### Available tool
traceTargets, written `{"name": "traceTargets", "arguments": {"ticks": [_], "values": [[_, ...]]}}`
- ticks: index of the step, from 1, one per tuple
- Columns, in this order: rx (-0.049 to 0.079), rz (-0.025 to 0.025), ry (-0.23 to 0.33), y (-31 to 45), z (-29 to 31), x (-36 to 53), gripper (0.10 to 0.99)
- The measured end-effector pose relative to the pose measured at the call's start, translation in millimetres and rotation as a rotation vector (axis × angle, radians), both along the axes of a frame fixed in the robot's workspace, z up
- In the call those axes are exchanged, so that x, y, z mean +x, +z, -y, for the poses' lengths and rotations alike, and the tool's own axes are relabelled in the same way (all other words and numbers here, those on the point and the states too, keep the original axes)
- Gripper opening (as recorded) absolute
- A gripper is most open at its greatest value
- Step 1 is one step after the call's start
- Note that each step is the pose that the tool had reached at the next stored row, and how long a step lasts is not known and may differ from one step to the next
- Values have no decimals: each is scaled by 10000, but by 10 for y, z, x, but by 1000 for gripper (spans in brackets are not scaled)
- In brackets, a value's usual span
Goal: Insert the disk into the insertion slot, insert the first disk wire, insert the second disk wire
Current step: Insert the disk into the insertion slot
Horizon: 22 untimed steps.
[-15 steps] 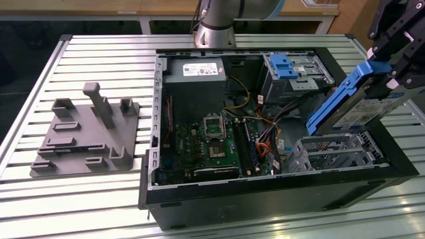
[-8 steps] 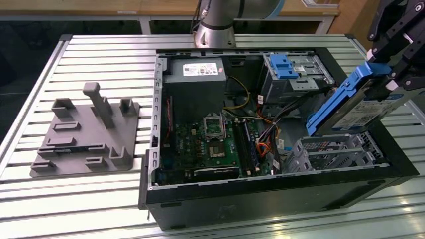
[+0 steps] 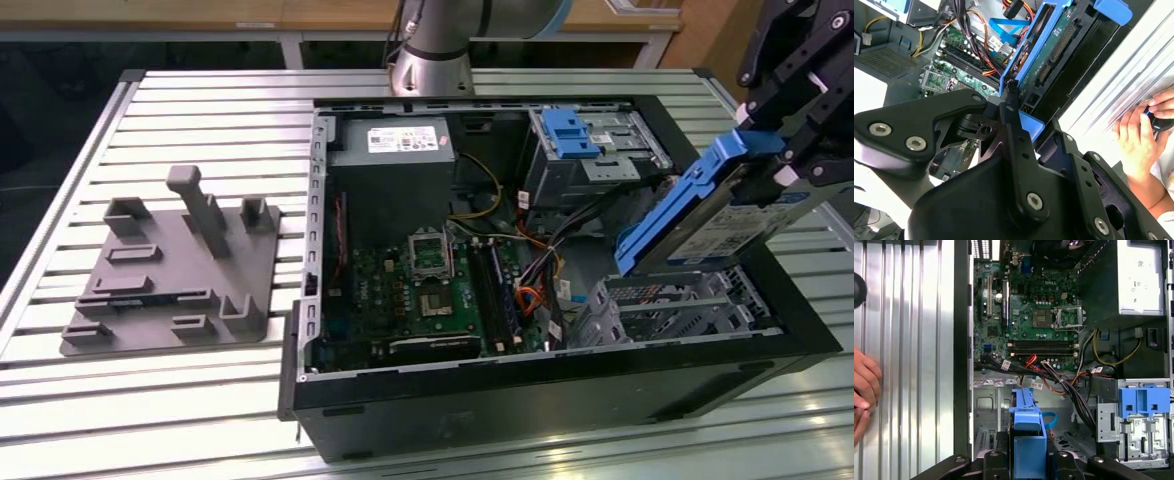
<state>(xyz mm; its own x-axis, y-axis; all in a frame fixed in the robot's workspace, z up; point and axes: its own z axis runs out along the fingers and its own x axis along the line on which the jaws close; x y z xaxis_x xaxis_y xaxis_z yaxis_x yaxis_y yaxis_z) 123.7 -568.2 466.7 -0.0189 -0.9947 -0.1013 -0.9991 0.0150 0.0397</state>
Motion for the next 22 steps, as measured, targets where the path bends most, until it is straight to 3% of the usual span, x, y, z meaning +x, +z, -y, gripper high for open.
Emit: {"name": "traceTargets", "arguments": {"ticks": [22], "values": [[0, 0, 78, -72, 25, 2, 365]]}}
